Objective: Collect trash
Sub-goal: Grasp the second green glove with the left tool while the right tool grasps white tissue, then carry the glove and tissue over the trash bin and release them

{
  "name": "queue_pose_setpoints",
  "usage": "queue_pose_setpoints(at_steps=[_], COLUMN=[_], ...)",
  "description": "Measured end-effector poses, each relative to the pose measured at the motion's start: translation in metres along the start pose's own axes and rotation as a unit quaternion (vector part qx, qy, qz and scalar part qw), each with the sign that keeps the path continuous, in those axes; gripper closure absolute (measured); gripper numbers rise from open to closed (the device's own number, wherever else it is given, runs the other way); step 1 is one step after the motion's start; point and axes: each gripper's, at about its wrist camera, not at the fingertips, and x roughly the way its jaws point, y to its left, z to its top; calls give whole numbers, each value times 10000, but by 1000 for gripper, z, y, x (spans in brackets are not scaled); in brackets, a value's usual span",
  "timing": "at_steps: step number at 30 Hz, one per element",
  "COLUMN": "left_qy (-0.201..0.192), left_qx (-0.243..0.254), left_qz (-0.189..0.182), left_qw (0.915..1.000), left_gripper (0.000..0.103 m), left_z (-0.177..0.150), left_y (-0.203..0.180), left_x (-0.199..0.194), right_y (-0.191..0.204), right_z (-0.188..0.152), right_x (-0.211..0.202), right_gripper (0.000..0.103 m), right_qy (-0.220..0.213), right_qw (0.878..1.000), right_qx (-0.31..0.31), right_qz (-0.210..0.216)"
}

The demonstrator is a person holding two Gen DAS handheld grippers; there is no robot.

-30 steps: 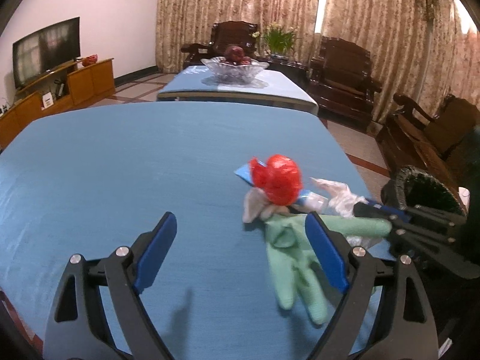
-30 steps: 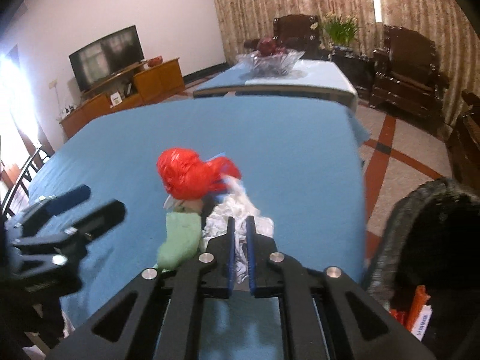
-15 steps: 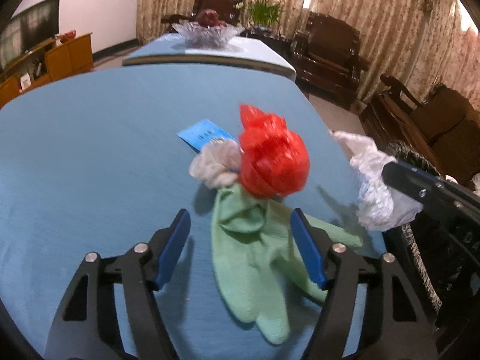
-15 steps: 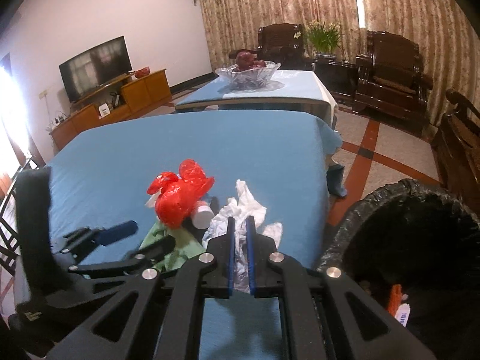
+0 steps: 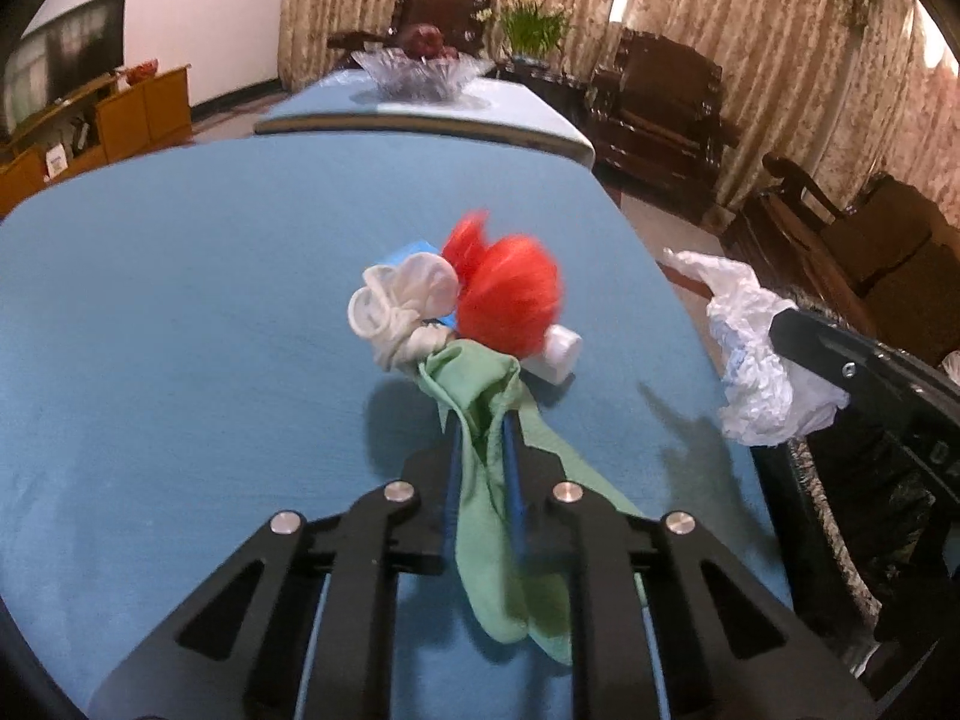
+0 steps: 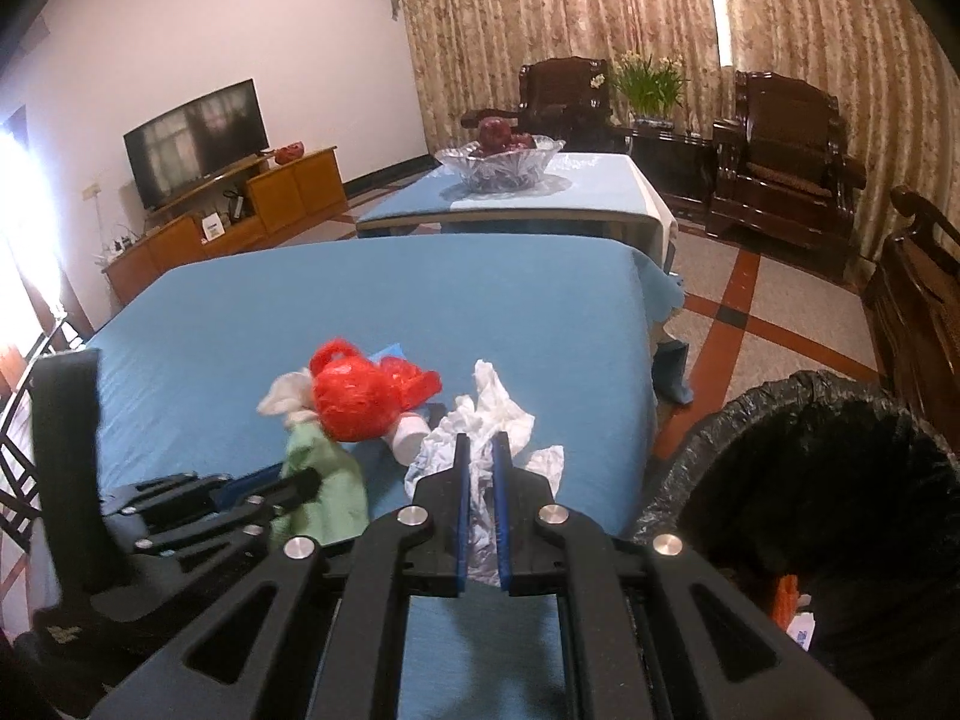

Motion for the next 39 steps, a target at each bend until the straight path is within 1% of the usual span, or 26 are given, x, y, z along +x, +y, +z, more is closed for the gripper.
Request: queue_pose_setpoints(at_steps=[8, 15, 22, 33, 39], left_qy=[-382, -618, -903, -1132, -1229], left_qx=[181, 291, 370, 427, 570], left_qz=[310, 383, 318, 197, 28], left_qw=[9986, 9969, 9947, 9925, 9908], left_gripper=[93, 93, 93, 93, 93], left_z=[8, 16, 27, 32, 39], left_y=[8, 1, -9, -24, -46], left_x=[-55, -86, -111, -138, -148], right_y=[10, 19, 22, 15, 3], right_z=[10, 23, 30, 35, 36], right_x=[-20, -42, -64, -100, -124], right_gripper=[96, 96, 96, 96, 96], right_qy=[-217, -436, -601, -812, -956], right_qw=[9997, 9987, 9978, 9964, 9953], right_qx=[-84, -198, -224, -170, -157], right_qz=[115, 158, 137, 154, 41])
